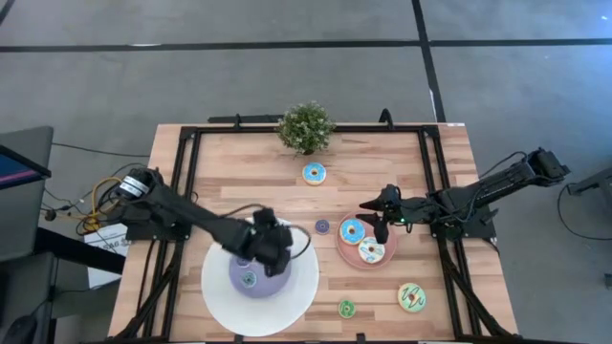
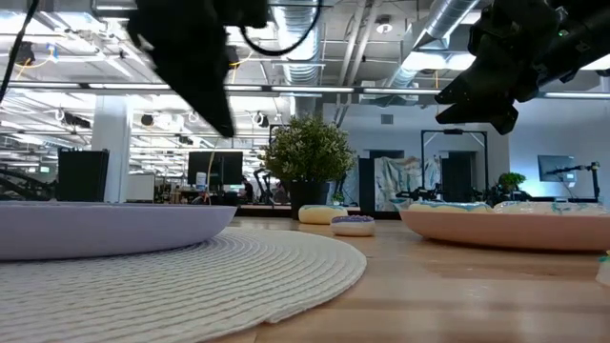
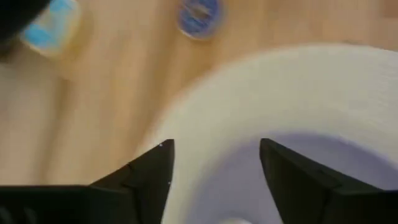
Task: Pick & Place donuts
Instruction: Put the big blue donut on the pink plate
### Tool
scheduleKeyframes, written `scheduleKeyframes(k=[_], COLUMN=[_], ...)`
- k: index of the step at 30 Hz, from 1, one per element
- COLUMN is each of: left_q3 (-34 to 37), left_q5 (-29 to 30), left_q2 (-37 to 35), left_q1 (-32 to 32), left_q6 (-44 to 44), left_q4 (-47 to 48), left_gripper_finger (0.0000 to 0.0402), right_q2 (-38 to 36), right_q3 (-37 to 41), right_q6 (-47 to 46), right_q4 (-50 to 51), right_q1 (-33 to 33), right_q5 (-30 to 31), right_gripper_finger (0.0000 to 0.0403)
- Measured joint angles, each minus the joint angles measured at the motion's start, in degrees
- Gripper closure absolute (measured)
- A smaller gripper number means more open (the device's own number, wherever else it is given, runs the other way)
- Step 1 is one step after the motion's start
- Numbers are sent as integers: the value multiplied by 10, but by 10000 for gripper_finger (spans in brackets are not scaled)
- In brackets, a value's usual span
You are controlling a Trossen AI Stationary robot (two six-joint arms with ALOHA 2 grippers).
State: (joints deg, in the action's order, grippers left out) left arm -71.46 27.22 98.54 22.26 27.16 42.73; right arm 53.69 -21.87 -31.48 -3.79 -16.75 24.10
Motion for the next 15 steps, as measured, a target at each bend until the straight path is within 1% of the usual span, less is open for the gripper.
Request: scheduleKeyframes(k=[2,4,9,11,12,15], left_q3=[4,10,44,70,85,137], left_q5=[43,72,76,93,105,112], left_q2=[0,0,-15,-28,-40,-89], left_q1=[-19,-35,-69,-80,-84,-95], left_q6=[-45,-78,-116,-115,-113,-108], left_q4=[1,21,37,37,31,3], left_gripper_finger=[203,237,341,382,391,390], right_q2=[0,0,0,0,0,0], right_q3=[0,0,0,0,0,0], right_q6=[0,0,0,0,0,0], right_q4=[0,1,1,1,1,1], right_q1=[0,0,0,0,0,0], right_q5=[0,0,0,0,0,0], right_gripper_finger=[230,230,230,230,230,230])
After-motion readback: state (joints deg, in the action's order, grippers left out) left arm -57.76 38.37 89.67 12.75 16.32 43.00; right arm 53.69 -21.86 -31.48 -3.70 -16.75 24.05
